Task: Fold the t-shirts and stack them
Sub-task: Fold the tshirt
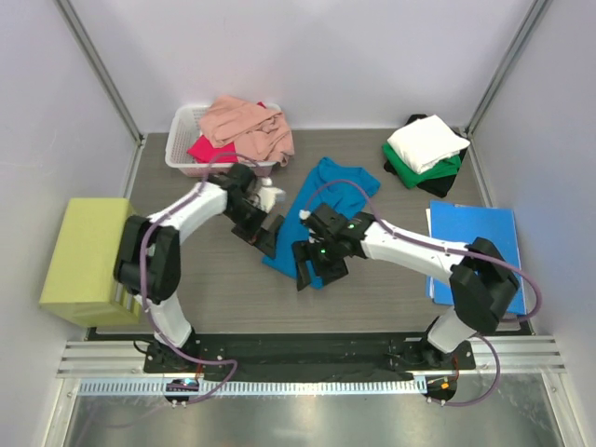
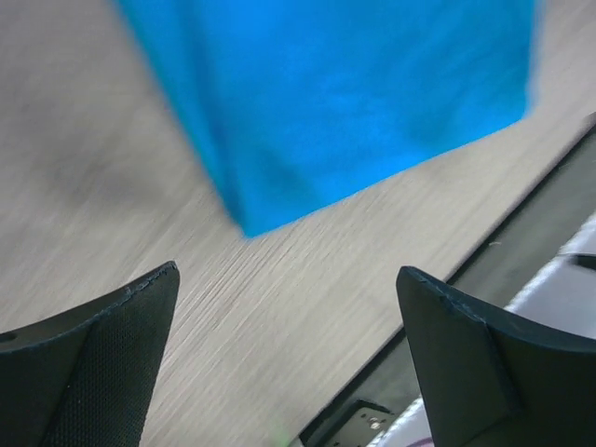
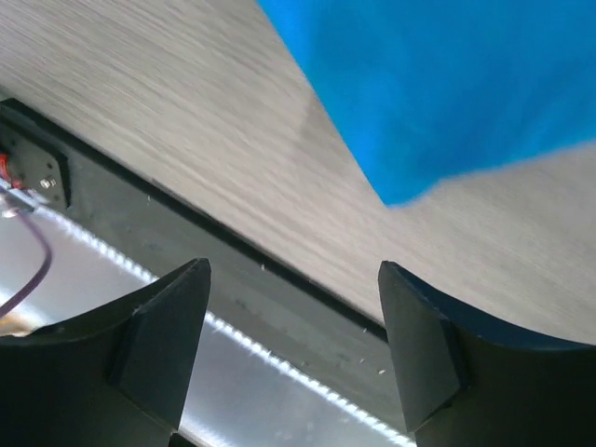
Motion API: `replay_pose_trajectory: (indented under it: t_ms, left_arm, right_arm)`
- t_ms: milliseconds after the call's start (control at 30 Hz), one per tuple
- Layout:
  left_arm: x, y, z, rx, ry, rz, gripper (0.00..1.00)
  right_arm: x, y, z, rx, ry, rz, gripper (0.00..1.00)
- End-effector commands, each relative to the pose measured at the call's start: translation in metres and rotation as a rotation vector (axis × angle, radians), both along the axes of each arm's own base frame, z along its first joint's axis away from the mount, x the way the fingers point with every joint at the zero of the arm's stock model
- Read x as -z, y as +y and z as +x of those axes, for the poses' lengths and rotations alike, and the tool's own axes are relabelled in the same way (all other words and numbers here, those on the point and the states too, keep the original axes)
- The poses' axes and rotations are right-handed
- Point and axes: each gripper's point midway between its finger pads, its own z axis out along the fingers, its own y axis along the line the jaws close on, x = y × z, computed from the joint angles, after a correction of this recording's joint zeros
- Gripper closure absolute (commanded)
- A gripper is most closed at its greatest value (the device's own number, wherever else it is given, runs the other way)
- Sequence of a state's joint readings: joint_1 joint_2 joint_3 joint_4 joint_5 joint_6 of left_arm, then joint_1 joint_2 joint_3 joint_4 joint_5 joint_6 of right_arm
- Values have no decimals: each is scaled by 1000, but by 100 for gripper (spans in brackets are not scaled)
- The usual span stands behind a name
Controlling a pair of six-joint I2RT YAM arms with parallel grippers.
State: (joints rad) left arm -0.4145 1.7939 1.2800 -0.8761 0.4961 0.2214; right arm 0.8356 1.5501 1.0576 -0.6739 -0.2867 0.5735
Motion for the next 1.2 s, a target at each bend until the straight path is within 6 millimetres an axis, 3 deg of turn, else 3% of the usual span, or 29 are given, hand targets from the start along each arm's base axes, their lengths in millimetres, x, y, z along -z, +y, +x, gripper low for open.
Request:
replay_pose_trajectory:
  t_ms: [0, 33, 67, 133, 167, 233, 300, 400, 433, 500, 633, 933, 1167]
  left_arm:
    - [-89, 35, 39, -177, -92, -232, 0]
    - [-101, 40, 41, -191, -92, -279, 0]
    - [-111, 59, 51, -242, -112, -296, 0]
    - [-120, 75, 49, -282, -122, -318, 0]
    - [-121, 93, 54, -334, -136, -322, 0]
    - [-122, 104, 52, -366, -142, -320, 0]
    - [-119, 110, 46, -382, -121, -323, 0]
    - [-108, 101, 28, -336, -79, -308, 0]
    - [-101, 100, 23, -325, -64, -283, 0]
    - [-92, 94, 15, -275, -60, -236, 0]
    - [-69, 53, -9, -109, -1, -164, 1]
    - [-41, 9, -15, -5, 42, -119, 3]
    - [-11, 1, -6, -8, 54, -79, 4]
  right_arm:
    - [-18, 6, 32, -109, -235, -198, 20]
    - [-28, 10, 43, -104, -295, -223, 17]
    - [-29, 10, 46, -125, -326, -259, 13]
    - [-29, 13, 57, -142, -400, -349, 6]
    - [-28, 13, 61, -149, -423, -384, 6]
    - [-19, 6, 71, -135, -454, -475, 8]
    - [-12, 6, 64, -108, -415, -466, 9]
    - [-4, 7, 40, -61, -321, -380, 11]
    - [3, 0, 33, -42, -301, -385, 12]
    - [-4, -7, 29, 24, -301, -362, 12]
    - [8, -21, 20, 117, -256, -343, 17]
    - [17, -3, 19, 169, -182, -203, 29]
    - [27, -3, 24, 190, -142, -161, 39]
